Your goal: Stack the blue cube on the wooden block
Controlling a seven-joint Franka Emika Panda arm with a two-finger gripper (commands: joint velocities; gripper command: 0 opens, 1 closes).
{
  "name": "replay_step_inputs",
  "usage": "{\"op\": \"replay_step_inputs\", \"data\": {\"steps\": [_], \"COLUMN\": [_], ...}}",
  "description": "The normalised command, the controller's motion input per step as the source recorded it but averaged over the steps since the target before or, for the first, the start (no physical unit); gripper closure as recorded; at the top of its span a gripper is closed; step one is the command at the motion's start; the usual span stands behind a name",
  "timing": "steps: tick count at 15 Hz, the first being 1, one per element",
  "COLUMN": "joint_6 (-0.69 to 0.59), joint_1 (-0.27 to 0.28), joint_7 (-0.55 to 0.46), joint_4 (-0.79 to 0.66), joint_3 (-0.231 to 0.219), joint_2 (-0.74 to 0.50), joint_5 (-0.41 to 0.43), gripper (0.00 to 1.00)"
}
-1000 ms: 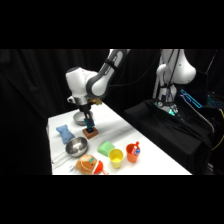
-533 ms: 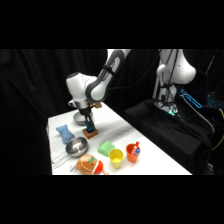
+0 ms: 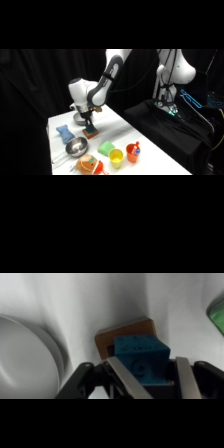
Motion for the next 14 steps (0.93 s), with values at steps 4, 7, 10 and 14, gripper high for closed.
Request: {"op": "replay_step_inputs", "data": {"steps": [4,7,10,14], "joint_6": [0.07,0.02,-0.02,-0.05], "joint_1": [-0.078,-0.048,-0.023,0.011], "joint_7": [-0.08,-0.08,-0.06,-0.03], "joint_4": [0.11,0.05,0.08,0.09], "joint_3": [0.095,0.084,0.059,0.006], "joint_2": [0.05,-0.01,-0.01,-0.04], "joint_5": [0.155,0.126,0.101,0.046], "gripper": [0.26,0.12,0.00,0.00]}}
